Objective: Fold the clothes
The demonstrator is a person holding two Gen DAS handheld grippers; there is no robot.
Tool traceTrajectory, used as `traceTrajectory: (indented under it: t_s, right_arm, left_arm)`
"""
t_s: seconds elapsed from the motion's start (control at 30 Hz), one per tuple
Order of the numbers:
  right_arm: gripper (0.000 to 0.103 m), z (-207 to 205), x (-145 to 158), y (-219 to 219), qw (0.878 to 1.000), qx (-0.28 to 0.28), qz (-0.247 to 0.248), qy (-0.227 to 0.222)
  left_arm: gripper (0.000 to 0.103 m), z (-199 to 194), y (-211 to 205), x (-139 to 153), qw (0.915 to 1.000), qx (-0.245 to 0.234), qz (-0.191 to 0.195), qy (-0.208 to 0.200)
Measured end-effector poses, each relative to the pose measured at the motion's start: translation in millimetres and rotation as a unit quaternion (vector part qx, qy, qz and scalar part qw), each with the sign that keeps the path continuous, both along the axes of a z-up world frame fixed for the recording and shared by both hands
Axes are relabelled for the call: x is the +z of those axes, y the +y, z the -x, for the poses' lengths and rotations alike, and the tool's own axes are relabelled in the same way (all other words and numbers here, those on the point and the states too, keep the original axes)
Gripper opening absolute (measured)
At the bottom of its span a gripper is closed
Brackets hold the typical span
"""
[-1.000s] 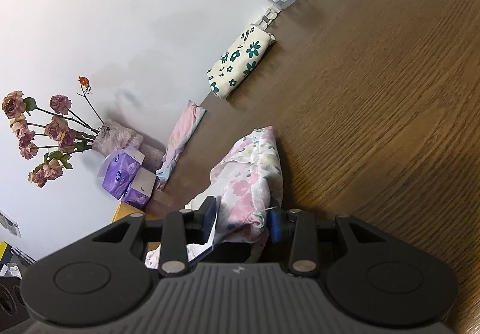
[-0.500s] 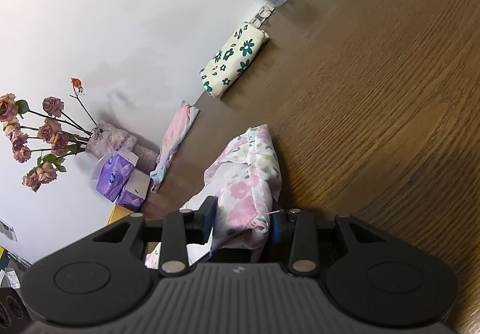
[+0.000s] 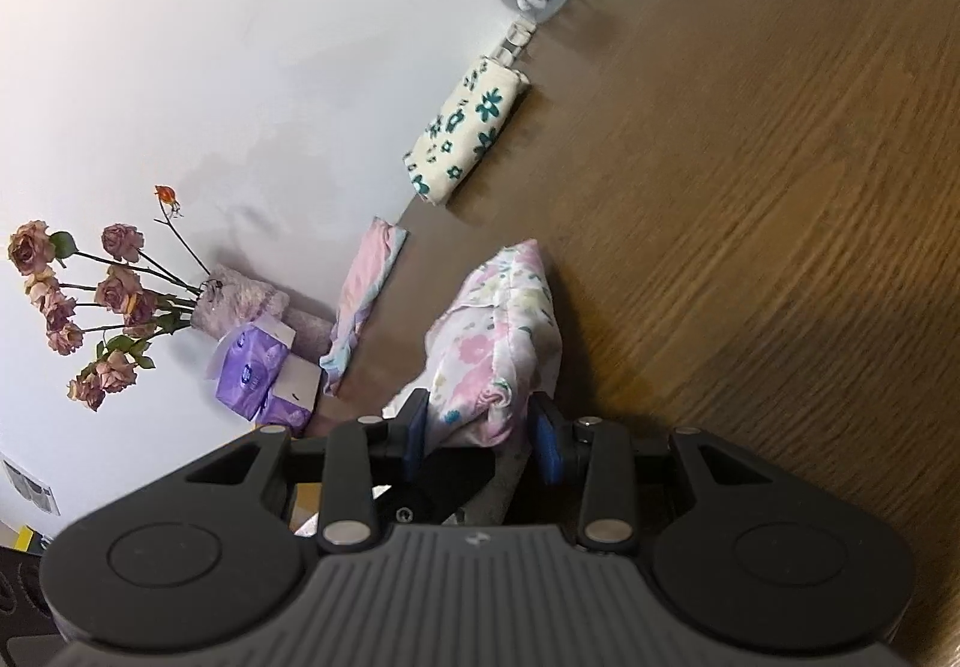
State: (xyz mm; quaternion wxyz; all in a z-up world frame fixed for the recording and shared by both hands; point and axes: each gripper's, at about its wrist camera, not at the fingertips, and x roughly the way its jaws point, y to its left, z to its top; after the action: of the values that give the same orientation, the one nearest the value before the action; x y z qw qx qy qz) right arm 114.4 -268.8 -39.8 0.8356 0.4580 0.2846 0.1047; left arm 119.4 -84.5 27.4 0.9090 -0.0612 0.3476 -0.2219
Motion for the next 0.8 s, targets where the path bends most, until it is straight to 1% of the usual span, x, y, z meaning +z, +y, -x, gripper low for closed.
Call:
traceTrajectory:
  t_s: [0.2,0.37,0.53,0.63,0.67,0.73,0.8]
  right_arm:
    - [0.036,-16,-3,5,1.000,0.000,0.000,0.007]
    - [0.036,-20,-3,10,1.000,-0.004,0.000,0.007]
    - [0.026,-20,-8,9,1.000,-0.011,-0.014,0.011]
    - [0.023,-20,-10,9,1.000,-0.015,-0.018,0.013]
    - [0.021,-20,-10,9,1.000,-0.017,-0.015,0.014]
    - [0.017,-20,-10,10,1.000,-0.019,-0.011,0.016]
    - [0.015,-21,-11,10,1.000,-0.022,-0.009,0.020]
  left_arm:
    - [0.005,0,5,1,1.0000,-0.003,0.005,0.001]
    - [0.005,1,5,1,1.0000,-0.006,0.005,0.001]
    - [0.005,2,4,0,0.9999,-0.009,0.006,0.006]
    - [0.005,5,4,1,0.9999,-0.013,0.002,0.005]
    - [0.007,6,5,2,0.9999,-0.014,0.001,0.005]
    - [0.009,11,7,6,0.9998,-0.020,-0.004,-0.003]
    - [0.010,16,10,10,0.9995,-0.026,-0.010,-0.013]
